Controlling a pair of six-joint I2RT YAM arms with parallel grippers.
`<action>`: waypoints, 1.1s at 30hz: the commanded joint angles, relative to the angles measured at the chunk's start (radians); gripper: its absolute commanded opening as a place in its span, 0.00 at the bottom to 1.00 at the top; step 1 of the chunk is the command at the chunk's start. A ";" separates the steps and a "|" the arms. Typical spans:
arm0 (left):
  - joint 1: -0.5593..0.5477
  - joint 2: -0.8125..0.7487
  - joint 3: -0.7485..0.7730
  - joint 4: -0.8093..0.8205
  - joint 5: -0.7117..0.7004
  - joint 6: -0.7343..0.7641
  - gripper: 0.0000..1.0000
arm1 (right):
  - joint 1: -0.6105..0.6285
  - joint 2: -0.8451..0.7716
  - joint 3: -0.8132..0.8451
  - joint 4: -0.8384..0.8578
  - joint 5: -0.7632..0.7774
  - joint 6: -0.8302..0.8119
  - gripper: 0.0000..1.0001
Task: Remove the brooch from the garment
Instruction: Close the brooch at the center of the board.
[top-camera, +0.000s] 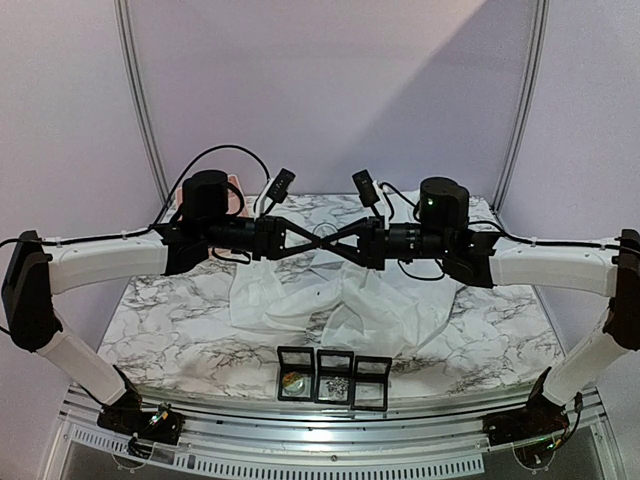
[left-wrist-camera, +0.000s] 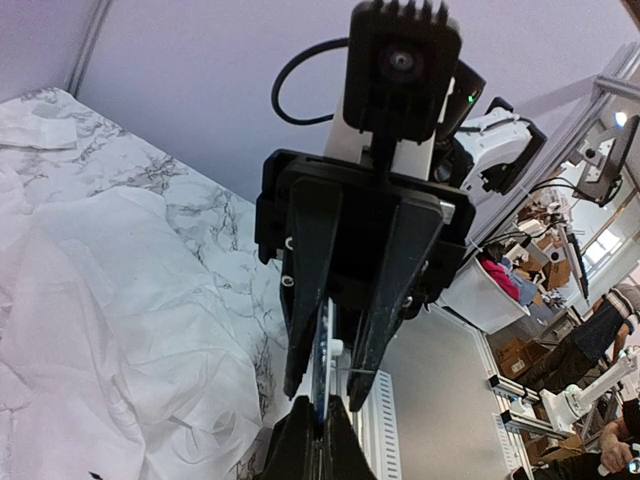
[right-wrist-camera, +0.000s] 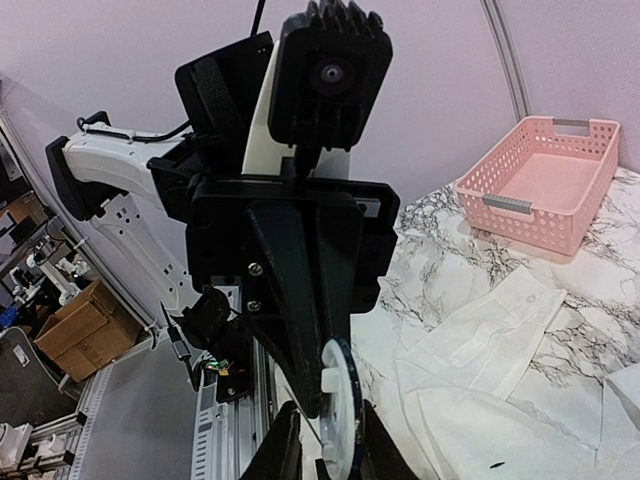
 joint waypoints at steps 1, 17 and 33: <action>0.004 0.001 -0.022 -0.005 -0.014 0.005 0.00 | 0.008 0.016 0.008 0.047 -0.011 0.008 0.17; -0.004 -0.004 -0.022 -0.014 -0.012 0.020 0.00 | 0.007 0.029 0.026 0.027 0.047 0.042 0.08; -0.017 -0.010 -0.018 -0.040 -0.013 0.051 0.00 | 0.009 0.037 0.025 0.032 0.064 0.076 0.04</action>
